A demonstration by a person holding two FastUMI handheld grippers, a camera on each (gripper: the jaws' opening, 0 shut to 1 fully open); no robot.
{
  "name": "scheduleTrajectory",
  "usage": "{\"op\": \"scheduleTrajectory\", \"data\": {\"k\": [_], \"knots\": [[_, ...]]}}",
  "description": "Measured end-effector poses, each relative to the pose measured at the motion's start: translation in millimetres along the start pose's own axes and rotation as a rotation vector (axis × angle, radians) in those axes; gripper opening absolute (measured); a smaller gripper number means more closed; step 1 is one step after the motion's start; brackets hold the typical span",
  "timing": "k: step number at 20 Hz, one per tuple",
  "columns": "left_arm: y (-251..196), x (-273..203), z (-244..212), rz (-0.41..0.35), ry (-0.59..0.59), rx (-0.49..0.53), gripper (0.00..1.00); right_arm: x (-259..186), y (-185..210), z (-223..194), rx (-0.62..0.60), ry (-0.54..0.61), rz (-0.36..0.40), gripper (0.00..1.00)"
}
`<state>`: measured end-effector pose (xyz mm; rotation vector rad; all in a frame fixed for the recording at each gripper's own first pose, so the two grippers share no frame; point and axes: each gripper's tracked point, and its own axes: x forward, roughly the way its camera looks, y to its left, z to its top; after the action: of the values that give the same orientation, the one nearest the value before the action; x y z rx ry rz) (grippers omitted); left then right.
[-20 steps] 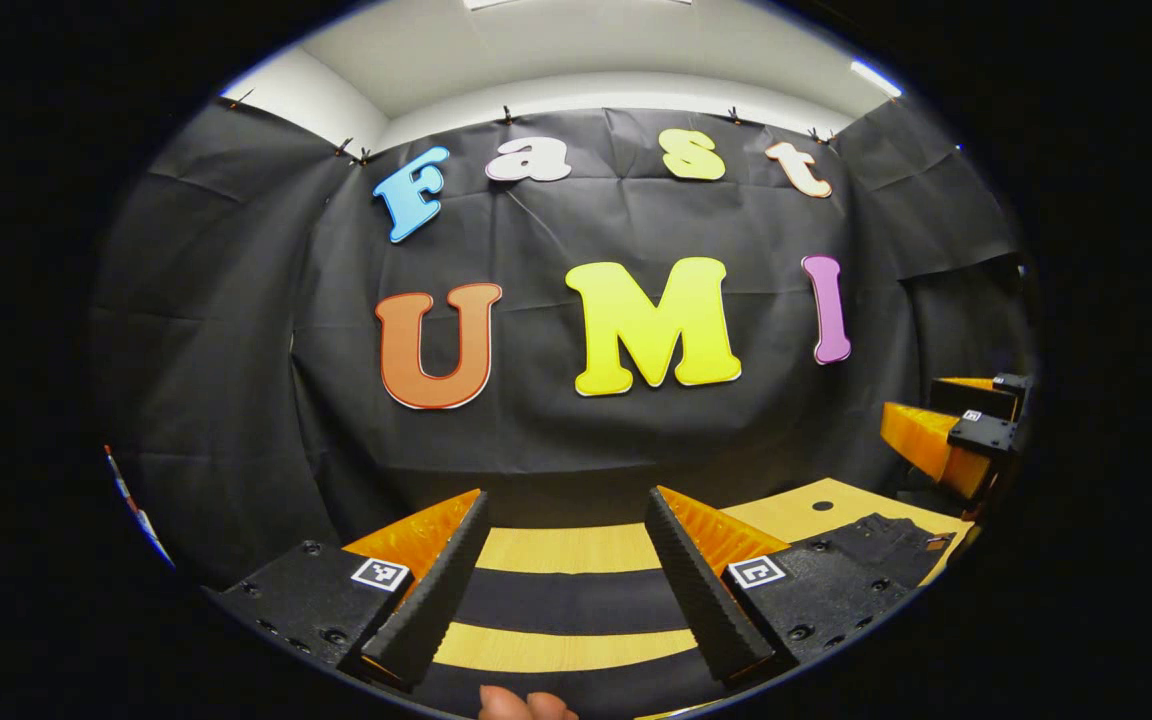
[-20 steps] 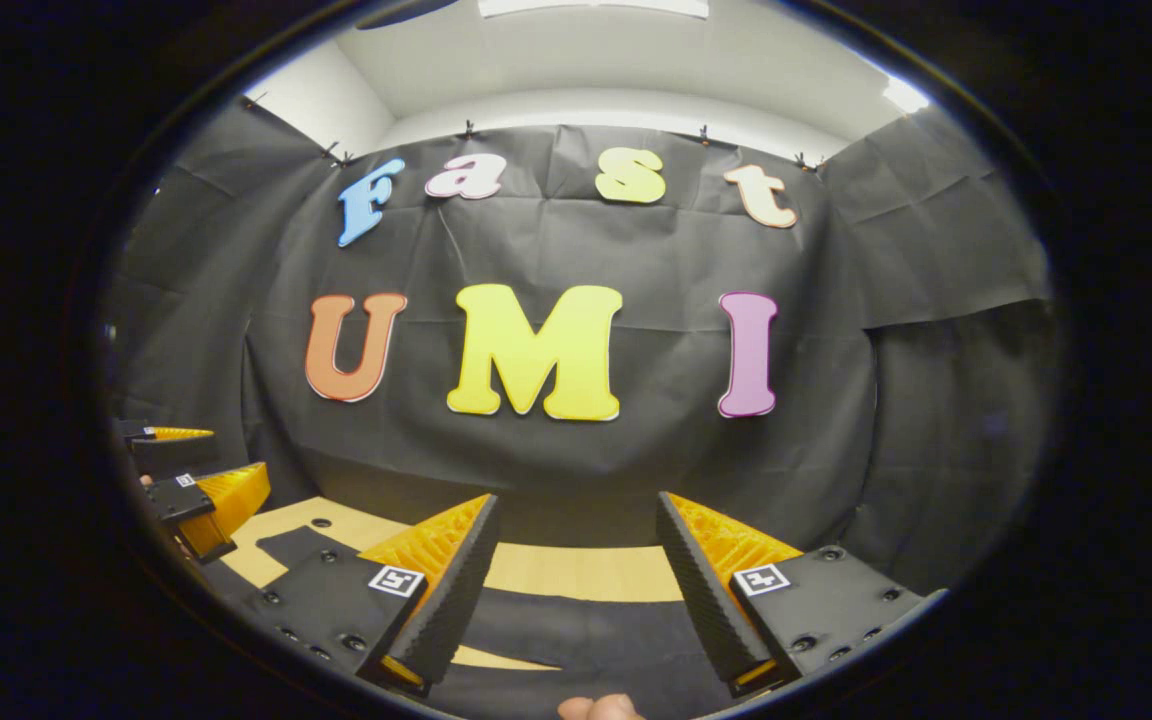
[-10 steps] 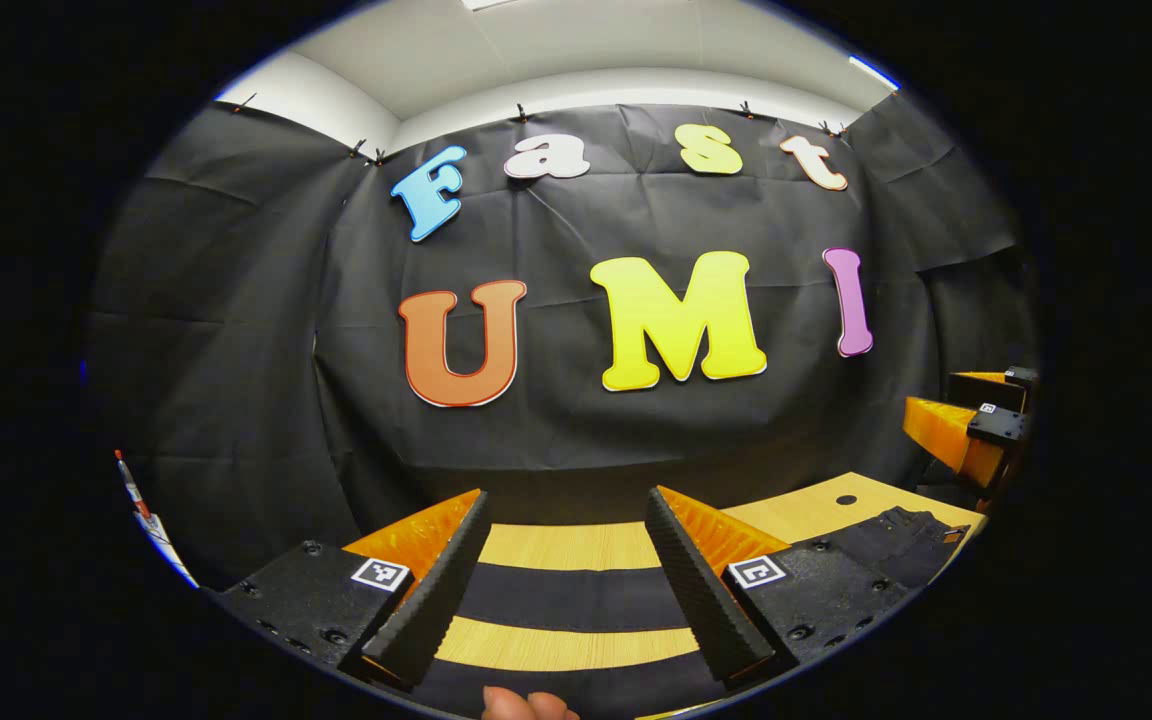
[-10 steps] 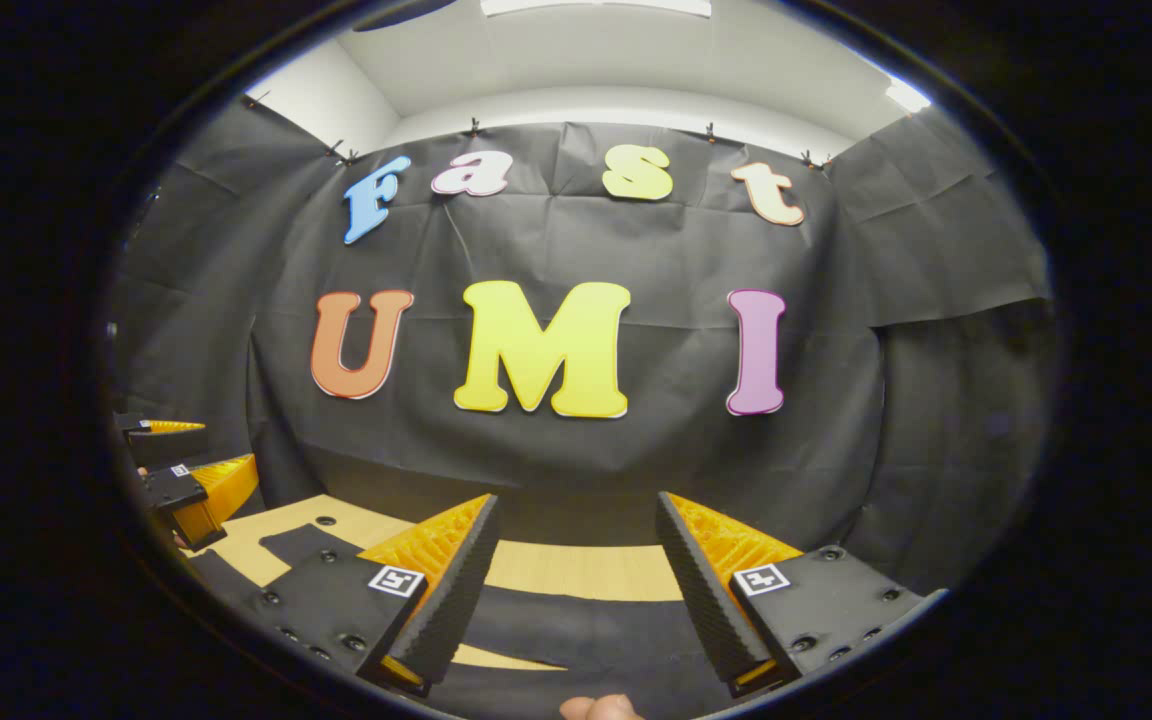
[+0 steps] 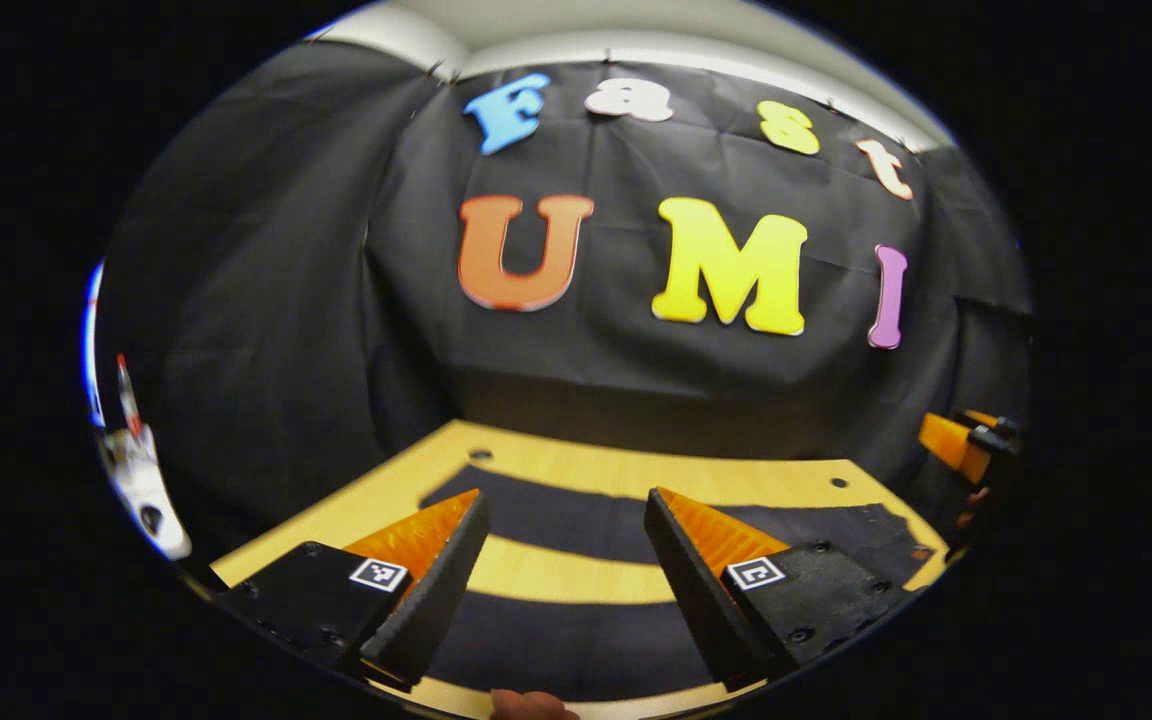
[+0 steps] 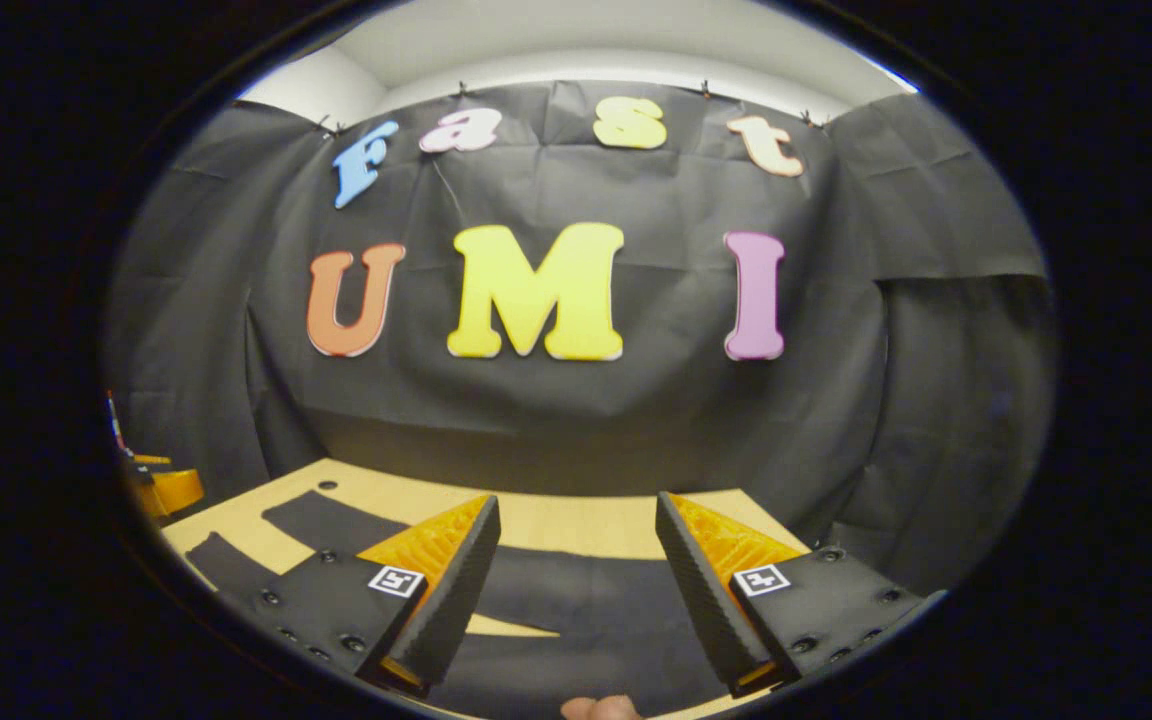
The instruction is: Grasp the waist and the cuffs of the jeans and fold them to make the two legs overlap; first hold the waist and fold one-third of the jeans toward the cuffs, then hold the cuffs and fold the remaining one-third in the same direction to finish folding.
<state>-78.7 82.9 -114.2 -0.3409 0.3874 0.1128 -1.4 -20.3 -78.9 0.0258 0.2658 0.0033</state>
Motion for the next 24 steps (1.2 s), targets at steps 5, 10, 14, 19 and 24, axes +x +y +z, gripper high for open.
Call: {"op": "scheduleTrajectory", "data": {"k": [5,10,14,19,24], "knots": [[61.3,-34.3,-89.9,0.133,0.327,-0.436,0.99,0.0,-46.0,-55.5,0.100,0.207,-0.091,0.94],[62.3,-53.8,-132.7,0.257,0.474,-0.908,1.00,-0.7,-64.2,-69.9,0.073,0.250,-0.134,0.96],[69.6,-51.1,-148.1,0.322,0.489,-1.066,0.99,-7.9,-74.5,-77.4,0.041,0.274,-0.153,0.94],[92.1,-39.5,-145.1,0.378,0.480,-1.099,0.99,-8.4,-81.0,-71.0,0.033,0.264,-0.165,0.96],[103.9,-5.2,-127.1,0.329,0.362,-1.202,0.98,-9.3,-90.3,-74.6,0.039,0.275,-0.187,0.97]]}}
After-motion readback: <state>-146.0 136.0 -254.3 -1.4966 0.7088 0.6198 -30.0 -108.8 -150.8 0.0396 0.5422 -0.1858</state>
